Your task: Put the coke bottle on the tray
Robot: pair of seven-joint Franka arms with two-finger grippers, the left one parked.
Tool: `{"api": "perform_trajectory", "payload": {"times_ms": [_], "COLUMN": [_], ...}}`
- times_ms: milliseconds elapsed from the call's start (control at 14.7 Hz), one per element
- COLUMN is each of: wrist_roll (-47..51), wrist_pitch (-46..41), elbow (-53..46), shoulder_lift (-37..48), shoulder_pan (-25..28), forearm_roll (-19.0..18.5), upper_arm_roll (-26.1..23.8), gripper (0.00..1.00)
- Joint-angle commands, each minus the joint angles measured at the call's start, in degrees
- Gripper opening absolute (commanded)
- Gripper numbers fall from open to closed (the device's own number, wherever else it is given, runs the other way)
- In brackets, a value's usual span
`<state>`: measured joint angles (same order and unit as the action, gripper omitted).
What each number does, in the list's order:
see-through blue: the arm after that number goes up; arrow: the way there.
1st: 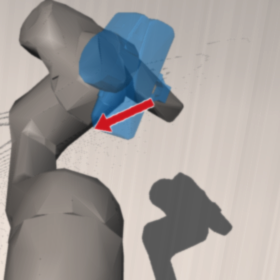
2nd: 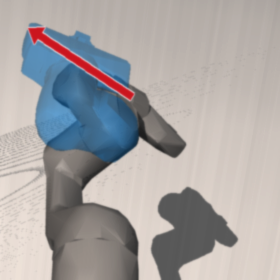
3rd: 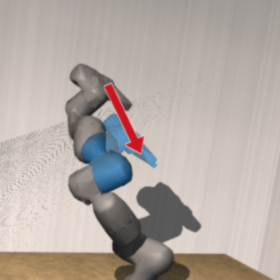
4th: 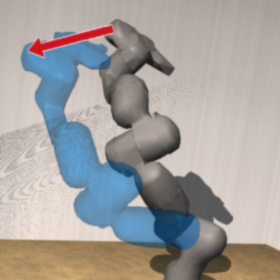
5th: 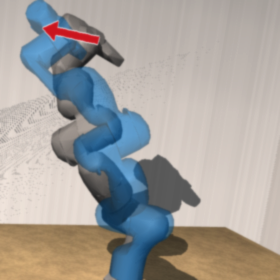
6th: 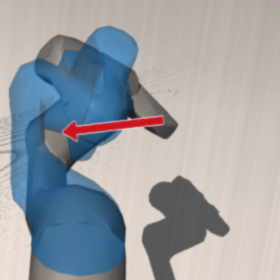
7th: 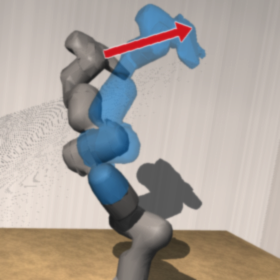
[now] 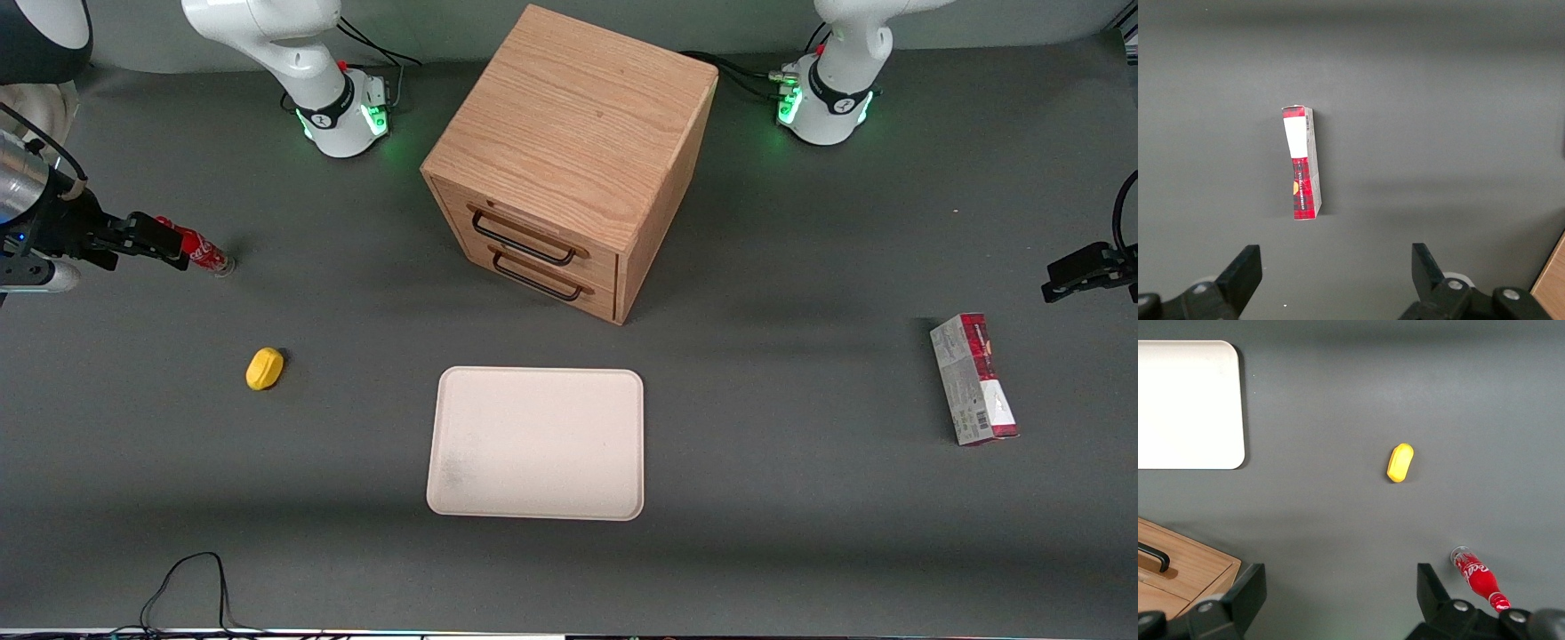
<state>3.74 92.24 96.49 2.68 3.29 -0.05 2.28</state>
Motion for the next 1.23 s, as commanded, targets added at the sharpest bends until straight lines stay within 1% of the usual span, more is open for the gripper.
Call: {"api": "perform_trajectory", "payload": {"times_ms": [0,136,273,341,409,477,614,750,818,886,1023,1159], "wrist_roll": [0.8,0.7,0.3,-1.1,-5.0,-10.4,-17.1,-23.6,-25.7,-28.1,-34.5,-38.7], "wrist_pitch": [-0.8,-0.8,-1.5,-2.4,-1.6,-0.1,6.2,14.8,18.1,21.0,26.5,34.5], "elbow": [-0.3,0.2,2.5,4.1,6.1,8.4,15.3,25.0,28.6,31.4,36.8,43.4], "shoulder_lift": [0.5,0.4,0.5,0.7,1.2,1.7,4.8,9.1,10.3,11.1,12.3,13.5], "shoulder_pan": [-0.5,-0.8,-1.1,-1.8,-1.9,-2.0,-2.0,-2.0,-2.1,-2.4,-3.4,-3.5], "forearm_roll": [0.8,0.8,-0.7,-2.5,-3.5,-3.6,-3.7,-4.0,-5.0,-5.7,-5.7,-5.7], "upper_arm_roll": [-0.4,-0.4,0.1,1.7,3.7,6.0,12.0,16.9,19.1,21.1,25.6,29.9], "gripper": [1.0,1.0,1.0,1.0,1.0,1.0,1.0,1.0,1.0,1.0,1.0,1.0]}}
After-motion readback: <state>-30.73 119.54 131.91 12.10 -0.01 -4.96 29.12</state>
